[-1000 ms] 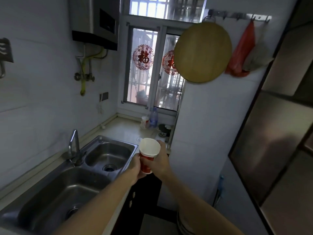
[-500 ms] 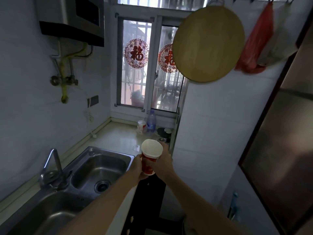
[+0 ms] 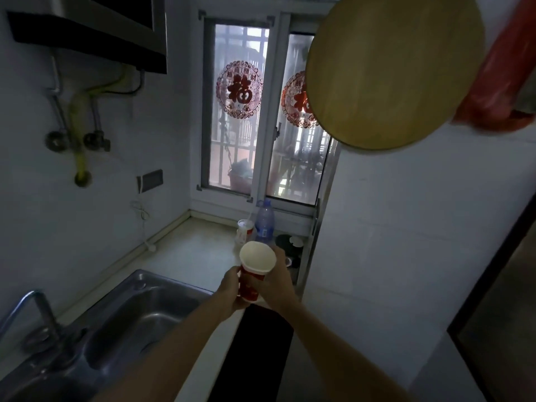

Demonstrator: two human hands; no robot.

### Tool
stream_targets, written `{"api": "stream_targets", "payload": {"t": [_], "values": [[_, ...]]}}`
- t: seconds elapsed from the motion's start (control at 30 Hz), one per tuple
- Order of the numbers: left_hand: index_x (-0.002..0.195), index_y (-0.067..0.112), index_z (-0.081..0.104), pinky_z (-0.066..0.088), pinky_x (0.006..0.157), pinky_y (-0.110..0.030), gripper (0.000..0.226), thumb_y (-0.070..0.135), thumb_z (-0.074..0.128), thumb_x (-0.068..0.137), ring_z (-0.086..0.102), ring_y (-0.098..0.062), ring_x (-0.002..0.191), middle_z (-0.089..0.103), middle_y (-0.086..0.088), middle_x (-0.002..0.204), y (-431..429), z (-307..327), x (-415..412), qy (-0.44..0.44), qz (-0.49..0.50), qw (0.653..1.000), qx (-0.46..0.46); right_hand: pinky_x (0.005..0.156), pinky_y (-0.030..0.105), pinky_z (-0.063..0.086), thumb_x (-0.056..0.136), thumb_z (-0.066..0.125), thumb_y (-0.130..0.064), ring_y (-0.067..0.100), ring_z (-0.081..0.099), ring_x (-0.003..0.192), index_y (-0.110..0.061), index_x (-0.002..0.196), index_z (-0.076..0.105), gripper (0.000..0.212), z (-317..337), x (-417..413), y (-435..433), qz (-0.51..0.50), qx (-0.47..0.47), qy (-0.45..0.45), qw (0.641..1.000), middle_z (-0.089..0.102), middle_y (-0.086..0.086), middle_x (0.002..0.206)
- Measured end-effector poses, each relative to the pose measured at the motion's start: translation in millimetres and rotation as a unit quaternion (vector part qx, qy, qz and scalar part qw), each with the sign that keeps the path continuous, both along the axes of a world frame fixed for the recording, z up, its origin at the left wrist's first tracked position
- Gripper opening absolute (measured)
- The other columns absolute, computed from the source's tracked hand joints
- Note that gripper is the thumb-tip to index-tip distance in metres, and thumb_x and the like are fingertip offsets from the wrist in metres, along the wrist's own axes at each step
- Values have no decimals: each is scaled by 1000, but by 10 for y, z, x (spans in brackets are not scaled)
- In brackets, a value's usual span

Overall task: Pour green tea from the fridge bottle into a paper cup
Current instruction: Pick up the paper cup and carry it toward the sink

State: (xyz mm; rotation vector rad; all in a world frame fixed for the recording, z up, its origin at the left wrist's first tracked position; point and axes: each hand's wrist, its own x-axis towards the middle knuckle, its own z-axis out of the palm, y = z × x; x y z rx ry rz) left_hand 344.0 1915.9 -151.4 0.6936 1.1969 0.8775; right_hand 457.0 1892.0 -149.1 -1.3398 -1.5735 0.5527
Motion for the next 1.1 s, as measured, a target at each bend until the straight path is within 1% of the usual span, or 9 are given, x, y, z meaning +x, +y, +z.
{"api": "stream_targets", "payload": {"t": [0.07, 0.27, 0.4, 0.5, 0.63, 0.8, 0.87, 0.97, 1.1], "values": [[128, 4, 48, 49, 62, -34, 46, 37, 32, 101, 57, -36, 101, 58, -19, 113, 216, -29, 94, 3, 4, 1000, 6, 93, 23, 46, 72, 85, -22, -8, 50, 101, -16, 130, 40, 73, -19, 110, 228, 6, 5, 1, 1000, 39, -29, 113], [120, 4, 51, 47, 80, -40, 43, 36, 31, 100, 58, -35, 100, 60, -18, 105, 793, -136, 254, 1, 12, 1000, 5, 80, 6, 42, 73, 84, -19, -17, 50, 98, -19, 126, 41, 68, -50, 287, 804, 23, 12, 5, 1000, 40, -27, 109], [116, 2, 51, 44, 83, -40, 40, 34, 34, 99, 54, -36, 100, 58, -20, 106, 1154, -173, 231, -5, 35, 999, -6, 88, 18, 48, 71, 85, -18, 0, 58, 100, -34, 118, 38, 69, -146, 277, 1174, 37, 13, 16, 999, 48, -23, 109], [111, 2, 51, 44, 89, -42, 38, 34, 37, 98, 54, -36, 101, 58, -18, 98, 1395, -253, 151, -7, 46, 999, -18, 93, 31, 51, 71, 84, -13, 4, 58, 103, -28, 122, 38, 71, -276, 253, 1440, 55, -3, 20, 998, 51, -23, 109], [111, 0, 52, 46, 84, -42, 38, 32, 37, 97, 53, -35, 98, 57, -18, 93, 1698, -425, 41, -5, 54, 998, -34, 82, 6, 46, 71, 83, -3, -19, 54, 96, -33, 115, 37, 70, -467, 218, 1800, 74, -23, 37, 996, 51, -21, 105], [113, 1, 50, 45, 91, -43, 37, 32, 37, 97, 53, -36, 104, 57, -19, 102, 2121, -653, -17, -4, 58, 997, -58, 89, 27, 52, 68, 86, -7, 1, 59, 99, -40, 109, 41, 69, -745, 153, 2238, 67, -56, 57, 995, 56, -16, 108], [114, 3, 49, 44, 97, -44, 37, 34, 37, 98, 53, -36, 109, 56, -20, 113, 2320, -776, -39, 4, 51, 996, -70, 87, 22, 52, 66, 87, -7, -3, 59, 97, -37, 111, 41, 71, -855, 137, 2425, 58, -66, 65, 994, 56, -16, 108], [115, 3, 50, 44, 98, -44, 39, 35, 37, 97, 54, -36, 107, 56, -20, 115, 2601, -999, -86, 11, 46, 995, -87, 83, 16, 52, 64, 88, -10, -9, 59, 96, -18, 122, 44, 74, -1035, 115, 2683, 50, -77, 75, 993, 57, -16, 107], [109, 4, 54, 47, 87, -40, 38, 36, 38, 96, 56, -34, 94, 58, -19, 102, 2930, -1302, -139, 24, 36, 993, -109, 82, 15, 50, 62, 90, -24, 5, 60, 101, -14, 131, 41, 85, -1336, 35, 3007, 30, -110, 59, 992, 57, -11, 113]]}}
